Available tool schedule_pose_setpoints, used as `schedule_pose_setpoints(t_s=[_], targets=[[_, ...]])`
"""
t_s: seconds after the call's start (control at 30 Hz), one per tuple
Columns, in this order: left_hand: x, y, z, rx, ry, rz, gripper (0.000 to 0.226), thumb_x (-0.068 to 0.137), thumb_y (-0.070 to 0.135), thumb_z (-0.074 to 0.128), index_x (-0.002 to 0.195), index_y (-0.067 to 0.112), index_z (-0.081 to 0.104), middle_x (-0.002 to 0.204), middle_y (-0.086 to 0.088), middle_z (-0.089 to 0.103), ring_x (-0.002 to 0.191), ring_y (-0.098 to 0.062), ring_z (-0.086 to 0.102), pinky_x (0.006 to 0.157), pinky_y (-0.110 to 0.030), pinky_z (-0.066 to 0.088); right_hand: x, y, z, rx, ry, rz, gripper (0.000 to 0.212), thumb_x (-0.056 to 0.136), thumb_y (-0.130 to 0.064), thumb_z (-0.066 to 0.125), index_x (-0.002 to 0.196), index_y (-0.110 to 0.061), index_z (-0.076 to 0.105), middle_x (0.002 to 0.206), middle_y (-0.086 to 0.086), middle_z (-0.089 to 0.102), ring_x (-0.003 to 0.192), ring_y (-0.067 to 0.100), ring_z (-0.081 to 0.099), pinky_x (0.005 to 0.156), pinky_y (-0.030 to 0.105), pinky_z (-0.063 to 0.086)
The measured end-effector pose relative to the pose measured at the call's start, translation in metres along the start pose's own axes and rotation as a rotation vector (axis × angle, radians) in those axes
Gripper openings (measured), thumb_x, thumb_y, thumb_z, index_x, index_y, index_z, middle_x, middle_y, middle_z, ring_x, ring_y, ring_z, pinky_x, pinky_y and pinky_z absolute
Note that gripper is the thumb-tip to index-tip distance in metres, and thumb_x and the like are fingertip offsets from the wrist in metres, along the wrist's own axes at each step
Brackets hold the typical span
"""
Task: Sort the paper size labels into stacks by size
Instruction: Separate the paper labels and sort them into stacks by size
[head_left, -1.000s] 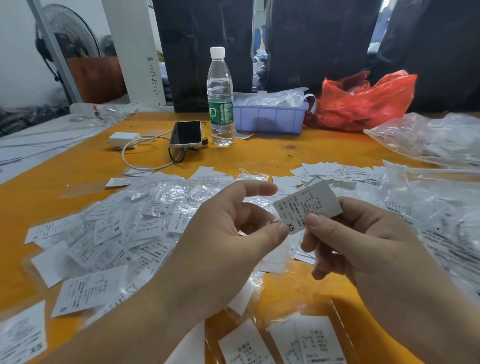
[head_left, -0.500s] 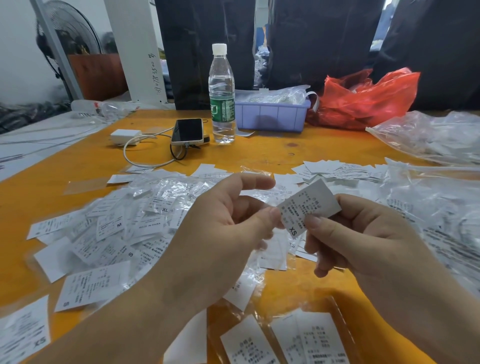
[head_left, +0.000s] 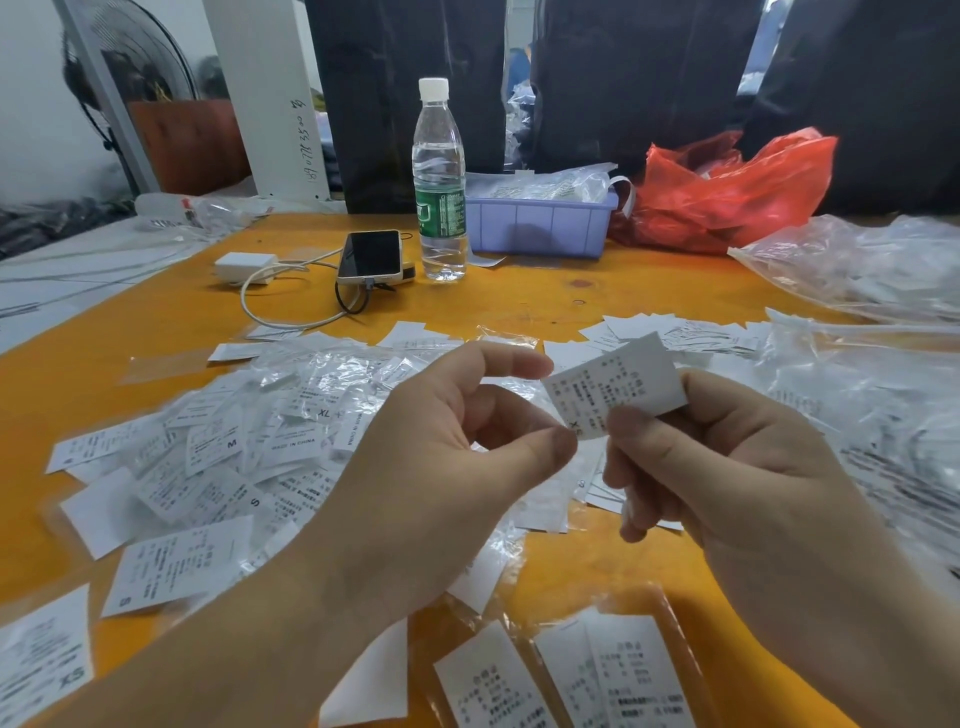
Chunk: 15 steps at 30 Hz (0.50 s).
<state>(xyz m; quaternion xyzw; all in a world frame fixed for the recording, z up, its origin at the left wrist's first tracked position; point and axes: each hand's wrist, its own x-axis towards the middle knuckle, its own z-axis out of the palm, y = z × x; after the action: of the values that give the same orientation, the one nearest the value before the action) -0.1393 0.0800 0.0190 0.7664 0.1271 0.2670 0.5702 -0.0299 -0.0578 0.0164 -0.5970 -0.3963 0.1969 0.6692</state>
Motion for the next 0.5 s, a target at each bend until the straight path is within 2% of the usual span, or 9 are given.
schedule_pose_setpoints(t_s=[0.23, 0.5], targets=[[-0.0006, -0.0007, -0.0004, 0.027, 0.013, 0.0, 0.034, 0.08, 0.02, 0.078, 0.105, 0.036, 0.061, 0.08, 0.008, 0.074, 0.073, -0.008, 0.068, 0.067, -0.027, 0.052, -0.0005, 0.0024, 0.0001, -0.015, -0.029, 0.041, 0.018, 0.075, -0.028, 0.064, 0.088, -0.022, 0.076, 0.06, 0.004, 0.062, 0.049, 0.019, 0.053, 0.051, 0.028, 0.049], [-0.0001, -0.0021, -0.0014, 0.035, 0.019, 0.005, 0.039, 0.076, 0.016, 0.081, 0.103, 0.036, 0.062, 0.078, 0.01, 0.073, 0.073, -0.009, 0.068, 0.065, -0.015, 0.054, -0.0009, 0.0028, -0.0025, -0.047, 0.033, -0.022, 0.017, 0.071, -0.023, 0.068, 0.086, -0.027, 0.076, 0.066, 0.004, 0.066, 0.053, 0.013, 0.056, 0.052, 0.028, 0.051]])
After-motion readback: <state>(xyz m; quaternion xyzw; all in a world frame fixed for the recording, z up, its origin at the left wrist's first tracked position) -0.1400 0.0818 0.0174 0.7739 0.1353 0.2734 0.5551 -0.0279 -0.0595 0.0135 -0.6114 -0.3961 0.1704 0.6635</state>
